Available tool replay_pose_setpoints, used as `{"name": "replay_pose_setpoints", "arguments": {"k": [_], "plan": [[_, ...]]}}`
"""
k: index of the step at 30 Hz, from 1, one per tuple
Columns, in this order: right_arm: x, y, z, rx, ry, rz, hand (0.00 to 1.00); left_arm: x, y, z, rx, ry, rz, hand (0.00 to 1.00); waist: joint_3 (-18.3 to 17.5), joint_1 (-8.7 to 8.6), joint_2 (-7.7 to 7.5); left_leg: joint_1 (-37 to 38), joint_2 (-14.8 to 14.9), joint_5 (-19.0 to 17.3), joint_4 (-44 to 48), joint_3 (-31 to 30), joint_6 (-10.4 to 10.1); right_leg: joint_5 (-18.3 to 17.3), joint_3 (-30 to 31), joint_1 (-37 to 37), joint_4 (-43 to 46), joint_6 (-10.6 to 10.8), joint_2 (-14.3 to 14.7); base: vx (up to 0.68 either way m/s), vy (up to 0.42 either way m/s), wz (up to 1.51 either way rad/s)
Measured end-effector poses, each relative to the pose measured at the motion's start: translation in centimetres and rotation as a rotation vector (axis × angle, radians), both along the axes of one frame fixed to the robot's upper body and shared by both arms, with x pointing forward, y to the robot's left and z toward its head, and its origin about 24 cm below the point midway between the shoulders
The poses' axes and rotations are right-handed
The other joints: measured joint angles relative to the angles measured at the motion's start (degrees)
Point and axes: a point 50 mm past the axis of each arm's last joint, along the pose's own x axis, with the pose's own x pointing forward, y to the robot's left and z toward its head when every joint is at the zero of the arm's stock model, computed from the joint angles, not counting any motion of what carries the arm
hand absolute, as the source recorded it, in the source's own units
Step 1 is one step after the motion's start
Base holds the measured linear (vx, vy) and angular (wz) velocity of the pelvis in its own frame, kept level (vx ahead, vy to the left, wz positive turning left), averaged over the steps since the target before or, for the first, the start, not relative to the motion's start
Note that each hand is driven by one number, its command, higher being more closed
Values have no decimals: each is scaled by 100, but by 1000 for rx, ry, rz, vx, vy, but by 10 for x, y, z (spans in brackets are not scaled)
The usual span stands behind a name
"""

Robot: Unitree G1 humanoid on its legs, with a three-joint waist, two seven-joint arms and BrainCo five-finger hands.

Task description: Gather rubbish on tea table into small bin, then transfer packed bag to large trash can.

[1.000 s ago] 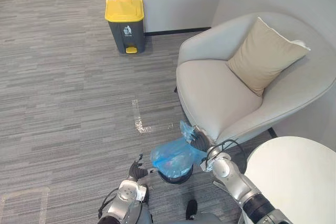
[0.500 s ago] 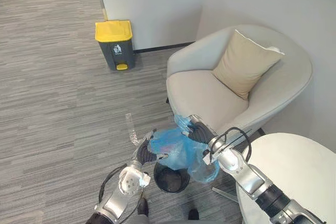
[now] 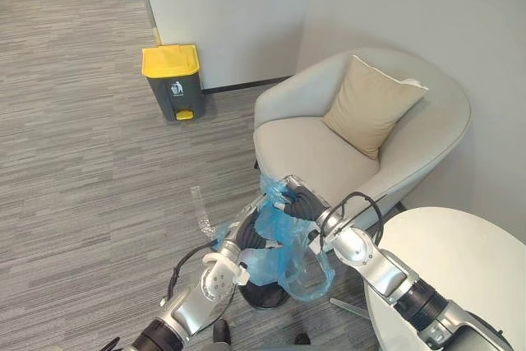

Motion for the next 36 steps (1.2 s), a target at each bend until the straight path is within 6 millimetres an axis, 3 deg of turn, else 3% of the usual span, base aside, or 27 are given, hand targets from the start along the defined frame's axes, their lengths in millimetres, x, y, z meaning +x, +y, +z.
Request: {"name": "replay_pose_setpoints", "arguments": {"k": [6,11,16,21,25,31,32,36], "plan": [[2,11,9,79,10,25,100,1,6,-10,60,19,17,0,-37,-1,-35,0,7,10,1,8,13,15,12,6,-52,-12,15,0,0,0],[-11,29,37,228,-31,123,100,-1,39,-24,90,58,179,0,-54,-5,-60,13,7,27,30,6,33,29,13,17,-26,-20,32,29,-5,0],[-15,37,43,299,-4,171,100,-7,58,-26,77,63,293,0,-60,30,-71,93,-19,17,-3,-15,32,-129,-3,12,184,-6,-7,-5,8,3],[-27,57,44,359,41,256,100,-20,28,-34,7,110,257,0,-71,107,-87,98,-27,-25,-5,-25,-12,-294,-1,-71,343,15,-29,-11,8,2],[-38,77,37,369,90,316,100,-24,-14,-35,1,112,150,0,-99,157,-129,87,-2,-24,-5,-29,-15,-292,7,-78,331,13,-30,0,0,0],[-37,79,31,363,117,309,100,0,-18,-34,54,76,173,0,-113,123,-149,88,19,-20,-3,-9,-20,-198,42,-81,293,-20,-7,14,-4,-3],[-38,81,29,365,135,315,100,0,-18,-36,66,87,176,100,-115,106,-151,87,22,-15,-3,9,-15,-160,60,-65,224,-21,4,35,-12,-9],[-41,84,27,390,187,340,100,0,-17,-38,76,90,193,100,-116,38,-154,90,28,-4,-2,23,2,-111,75,-17,122,-37,33,41,-14,-3]]}}
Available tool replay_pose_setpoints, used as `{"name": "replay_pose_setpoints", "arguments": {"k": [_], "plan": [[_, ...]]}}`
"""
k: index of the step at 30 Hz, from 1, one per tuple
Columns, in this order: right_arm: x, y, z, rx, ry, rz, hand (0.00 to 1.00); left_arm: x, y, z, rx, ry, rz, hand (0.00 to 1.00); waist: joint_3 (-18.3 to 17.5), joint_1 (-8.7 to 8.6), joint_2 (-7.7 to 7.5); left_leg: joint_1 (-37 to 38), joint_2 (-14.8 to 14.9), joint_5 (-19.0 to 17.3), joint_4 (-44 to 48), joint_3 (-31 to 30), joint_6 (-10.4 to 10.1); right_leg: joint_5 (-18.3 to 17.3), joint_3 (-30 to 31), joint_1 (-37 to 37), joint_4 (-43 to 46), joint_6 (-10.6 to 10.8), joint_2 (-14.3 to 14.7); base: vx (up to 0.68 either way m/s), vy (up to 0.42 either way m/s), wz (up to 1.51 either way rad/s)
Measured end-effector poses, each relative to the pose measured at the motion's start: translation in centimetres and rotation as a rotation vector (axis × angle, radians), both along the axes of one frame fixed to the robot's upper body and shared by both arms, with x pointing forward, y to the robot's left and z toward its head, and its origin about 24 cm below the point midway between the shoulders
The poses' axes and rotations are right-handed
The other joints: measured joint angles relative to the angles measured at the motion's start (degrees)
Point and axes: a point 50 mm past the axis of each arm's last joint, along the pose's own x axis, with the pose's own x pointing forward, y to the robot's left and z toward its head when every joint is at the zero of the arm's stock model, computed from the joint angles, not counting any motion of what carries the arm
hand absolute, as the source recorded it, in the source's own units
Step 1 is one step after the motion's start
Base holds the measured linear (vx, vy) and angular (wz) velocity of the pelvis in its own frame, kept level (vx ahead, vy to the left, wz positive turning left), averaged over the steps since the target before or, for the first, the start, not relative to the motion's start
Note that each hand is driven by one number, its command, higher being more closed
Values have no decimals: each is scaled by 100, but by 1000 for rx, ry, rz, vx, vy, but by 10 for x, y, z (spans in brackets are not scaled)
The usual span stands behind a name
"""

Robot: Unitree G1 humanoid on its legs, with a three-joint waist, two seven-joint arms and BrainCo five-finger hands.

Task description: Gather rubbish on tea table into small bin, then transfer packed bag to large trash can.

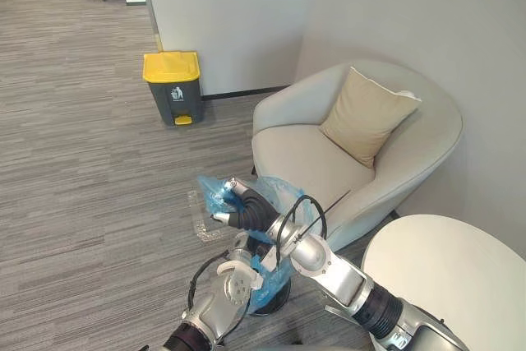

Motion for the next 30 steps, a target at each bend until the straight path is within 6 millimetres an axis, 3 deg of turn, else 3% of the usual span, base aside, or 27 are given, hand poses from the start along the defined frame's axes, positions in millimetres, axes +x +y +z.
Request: {"name": "replay_pose_setpoints", "arguments": {"k": [15,21,22,30], "plan": [[-4,9,4,74,68,68,100,15,12,4,-32,-4,91,100,-16,-104,-20,17,63,-20,1,110,-38,73,100,9,-94,-36,67,5,-4,-4],[-6,6,-7,60,101,53,100,16,21,1,-40,18,139,100,-17,-109,-21,18,59,-20,0,110,-38,74,101,10,-92,-32,62,0,0,0],[-5,4,-14,45,118,36,0,17,24,0,-39,22,153,100,-17,-111,-21,18,60,-20,-1,110,-38,73,101,9,-91,-31,60,0,0,0],[1,-32,-45,-111,109,-152,0,16,45,-3,-77,46,261,100,-16,-114,-21,17,56,-44,-1,110,-70,66,100,9,-90,-18,42,0,0,0]]}}
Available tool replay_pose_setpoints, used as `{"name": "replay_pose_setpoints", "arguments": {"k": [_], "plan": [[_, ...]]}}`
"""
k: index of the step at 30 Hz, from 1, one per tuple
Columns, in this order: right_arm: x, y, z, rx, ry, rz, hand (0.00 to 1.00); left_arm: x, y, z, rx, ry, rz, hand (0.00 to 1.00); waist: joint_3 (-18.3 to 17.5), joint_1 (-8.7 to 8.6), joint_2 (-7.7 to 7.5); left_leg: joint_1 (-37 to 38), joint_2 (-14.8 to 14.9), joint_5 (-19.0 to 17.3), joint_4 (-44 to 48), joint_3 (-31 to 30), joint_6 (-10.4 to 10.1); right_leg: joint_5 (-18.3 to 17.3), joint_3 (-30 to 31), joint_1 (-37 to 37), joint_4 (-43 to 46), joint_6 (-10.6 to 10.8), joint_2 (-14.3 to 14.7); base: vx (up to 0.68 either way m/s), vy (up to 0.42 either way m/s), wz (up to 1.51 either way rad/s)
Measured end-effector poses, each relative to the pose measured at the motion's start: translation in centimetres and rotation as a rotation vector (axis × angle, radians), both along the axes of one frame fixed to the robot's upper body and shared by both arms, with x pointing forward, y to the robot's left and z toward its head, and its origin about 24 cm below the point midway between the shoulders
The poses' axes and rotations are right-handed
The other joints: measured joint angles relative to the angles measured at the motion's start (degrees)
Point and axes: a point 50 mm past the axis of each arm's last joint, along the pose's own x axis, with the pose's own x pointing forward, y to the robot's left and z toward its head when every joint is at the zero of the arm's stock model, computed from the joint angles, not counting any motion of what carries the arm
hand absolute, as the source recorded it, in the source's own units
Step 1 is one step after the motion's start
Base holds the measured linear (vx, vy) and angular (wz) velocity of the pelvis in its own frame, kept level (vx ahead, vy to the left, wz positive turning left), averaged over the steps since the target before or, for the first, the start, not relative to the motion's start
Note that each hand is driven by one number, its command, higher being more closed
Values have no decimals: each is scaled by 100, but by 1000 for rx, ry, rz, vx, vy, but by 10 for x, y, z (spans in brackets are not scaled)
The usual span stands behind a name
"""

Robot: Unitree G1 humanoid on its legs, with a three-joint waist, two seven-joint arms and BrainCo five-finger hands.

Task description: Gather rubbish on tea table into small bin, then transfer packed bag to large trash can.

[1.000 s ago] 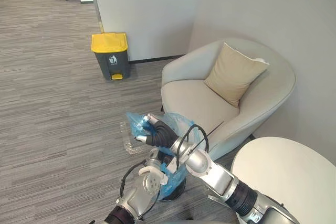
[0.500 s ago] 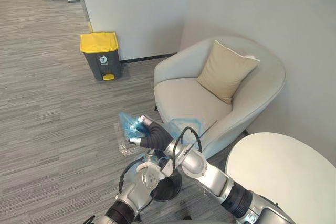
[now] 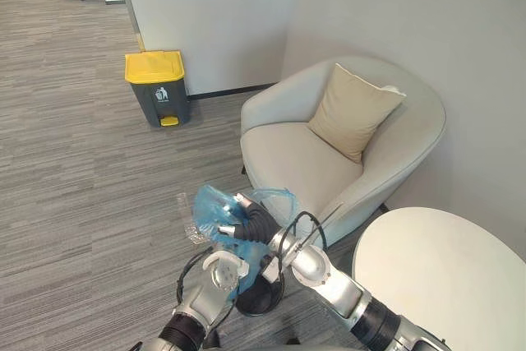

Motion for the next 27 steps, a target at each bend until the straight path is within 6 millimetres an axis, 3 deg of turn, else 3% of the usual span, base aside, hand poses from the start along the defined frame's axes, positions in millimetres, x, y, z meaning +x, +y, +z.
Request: {"name": "replay_pose_setpoints", "arguments": {"k": [11,16,20,27], "plan": [[18,-61,-2,-398,-351,-247,0,-8,14,-2,-52,17,71,100,2,10,3,-6,-6,-19,0,1,-16,-22,-2,-1,-3,33,-8,0,0,0],[19,-93,-4,-496,-396,-383,0,-16,26,-6,-66,33,116,100,20,9,30,-6,-2,-37,0,10,-35,-28,10,-2,-14,39,-6,0,0,0],[10,-109,-19,-480,-297,-477,0,-24,38,-11,-95,59,178,100,49,11,73,-8,-9,-57,1,9,-49,-45,11,-1,-24,39,6,0,0,0],[-8,-125,-111,-366,326,-661,0,-47,60,-33,-193,159,347,100,123,-33,205,-4,-75,-117,1,-38,-26,-111,-35,13,-21,65,-46,2,1,4]]}}
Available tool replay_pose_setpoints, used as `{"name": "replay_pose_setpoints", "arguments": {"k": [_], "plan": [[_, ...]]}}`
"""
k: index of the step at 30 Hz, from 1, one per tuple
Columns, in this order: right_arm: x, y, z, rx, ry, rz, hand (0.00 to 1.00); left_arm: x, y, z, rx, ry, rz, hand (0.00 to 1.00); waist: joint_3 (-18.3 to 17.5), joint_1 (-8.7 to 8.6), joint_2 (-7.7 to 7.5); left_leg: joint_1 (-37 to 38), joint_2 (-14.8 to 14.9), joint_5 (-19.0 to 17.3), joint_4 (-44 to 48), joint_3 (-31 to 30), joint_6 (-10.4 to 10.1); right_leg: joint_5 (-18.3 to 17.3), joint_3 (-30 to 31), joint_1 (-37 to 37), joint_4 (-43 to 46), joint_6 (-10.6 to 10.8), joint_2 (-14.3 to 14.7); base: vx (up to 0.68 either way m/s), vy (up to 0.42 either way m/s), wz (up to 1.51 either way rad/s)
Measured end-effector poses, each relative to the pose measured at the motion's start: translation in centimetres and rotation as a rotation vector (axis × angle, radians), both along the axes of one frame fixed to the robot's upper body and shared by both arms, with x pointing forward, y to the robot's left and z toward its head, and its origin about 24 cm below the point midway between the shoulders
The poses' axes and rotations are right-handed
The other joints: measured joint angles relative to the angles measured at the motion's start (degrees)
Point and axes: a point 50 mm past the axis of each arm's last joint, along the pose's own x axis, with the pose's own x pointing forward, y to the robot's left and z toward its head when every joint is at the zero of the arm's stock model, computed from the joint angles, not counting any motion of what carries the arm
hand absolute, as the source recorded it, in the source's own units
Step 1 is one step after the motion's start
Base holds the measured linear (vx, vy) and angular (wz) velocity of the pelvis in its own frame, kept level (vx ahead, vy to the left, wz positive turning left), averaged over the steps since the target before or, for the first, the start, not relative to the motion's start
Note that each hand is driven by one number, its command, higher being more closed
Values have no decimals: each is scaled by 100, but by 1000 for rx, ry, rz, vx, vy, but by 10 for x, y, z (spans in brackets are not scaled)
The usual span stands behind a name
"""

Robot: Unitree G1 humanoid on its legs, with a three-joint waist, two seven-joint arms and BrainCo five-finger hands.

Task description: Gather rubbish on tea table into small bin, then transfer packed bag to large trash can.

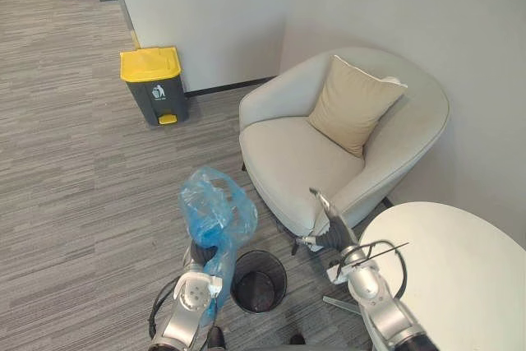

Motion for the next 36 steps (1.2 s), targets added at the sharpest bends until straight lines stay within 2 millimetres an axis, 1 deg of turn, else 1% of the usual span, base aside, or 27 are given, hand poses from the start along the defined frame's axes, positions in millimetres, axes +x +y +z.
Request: {"name": "replay_pose_setpoints", "arguments": {"k": [1,3,6,8,9,11,12,13,17,21,24,27,29,30,31,32,33,34,35,36], "plan": [[-4,-3,-9,10,50,-20,0,-3,2,-5,-19,23,16,100,1,7,10,0,-13,-10,0,-7,10,0,-6,6,0,-2,-12,49,17,9],[-19,-11,-37,35,202,-102,0,-13,12,-19,-73,97,94,100,8,24,27,28,-55,-16,3,-65,29,-4,-68,80,-4,1,-50,74,18,12],[-41,-21,-65,39,375,-191,0,-28,21,-35,-107,178,171,100,23,53,43,85,-96,-9,29,-118,67,-19,-127,171,-12,11,-85,69,7,10],[-52,-28,-77,50,455,-253,0,-37,25,-42,-126,222,206,100,34,63,63,140,-118,-21,26,-129,72,-31,-142,240,-30,21,-103,34,5,5],[-55,-30,-80,57,470,-271,0,-40,26,-44,-129,232,215,100,40,69,69,156,-121,-24,24,-130,72,-32,-144,261,-36,23,-105,0,0,0],[-68,-36,-90,73,545,-350,0,-52,30,-54,-152,289,258,100,47,81,97,192,-120,-41,-1,-136,69,-80,-145,280,3,24,-107,0,0,0],[-70,-37,-92,70,555,-359,0,-54,31,-55,-155,297,265,100,52,80,103,193,-119,-41,-1,-138,69,-85,-146,276,15,23,-107,-17,-5,3],[-76,-41,-95,65,585,-392,0,-60,31,-59,-161,322,280,100,60,82,116,199,-119,-41,-1,-143,68,-104,-148,278,29,31,-109,0,0,0],[-85,-49,-100,71,628,-481,0,-77,30,-69,-191,388,319,100,79,89,138,240,-122,-58,-2,-124,70,-153,-130,279,62,43,-119,-6,3,-2],[-87,-54,-100,85,621,-544,0,-84,29,-71,-225,400,355,100,136,111,141,321,-133,-86,-1,-19,101,-188,-23,255,183,48,-138,2,17,-12],[-85,-53,-100,92,622,-552,0,-84,26,-72,-243,400,364,100,240,142,137,424,-135,-130,0,143,107,-189,128,240,287,56,-147,2,33,-29],[-78,-44,-99,113,608,-544,0,-80,21,-71,-260,384,360,100,354,229,109,424,-130,-162,34,382,97,-235,276,-39,643,104,-164,-12,36,-35],[-75,-35,-97,129,596,-549,0,-69,18,-66,-273,346,351,100,498,218,27,360,-144,-164,102,356,139,-409,296,-226,1083,111,-220,-24,0,8],[-74,-31,-97,142,590,-550,0,-59,16,-61,-282,304,344,100,528,230,-28,238,-143,-272,305,332,222,-473,308,-331,1304,133,-272,-61,-6,17],[-72,-29,-96,146,584,-551,0,-56,15,-58,-287,286,344,100,530,262,-12,120,-90,-305,386,322,281,-512,327,-347,1384,143,-276,-44,6,18],[-69,-25,-95,156,577,-548,0,-53,13,-55,-298,263,347,100,545,281,-1,9,-62,-330,526,309,311,-849,355,-547,2081,100,-303,-6,-38,57],[-70,-22,-95,166,574,-549,0,-49,13,-50,-309,227,357,100,525,276,-47,-116,-112,-368,800,50,337,-1325,347,-596,3376,185,-417,42,-91,76],[-70,-21,-95,168,571,-548,0,-50,14,-48,-309,216,365,100,470,292,-107,-171,-144,-372,928,-30,341,-1448,371,-505,3608,200,-477,44,-137,75],[-69,-21,-94,171,569,-549,0,-50,15,-48,-308,211,370,100,432,340,-153,-247,-152,-356,1009,-53,315,-1528,404,-467,3603,220,-496,8,-178,37],[-65,-22,-92,172,553,-551,0,-50,17,-47,-309,203,380,100,374,431,-248,-449,-131,-346,1199,-102,281,-1669,415,-378,3215,223,-441,-44,-165,18]]}}
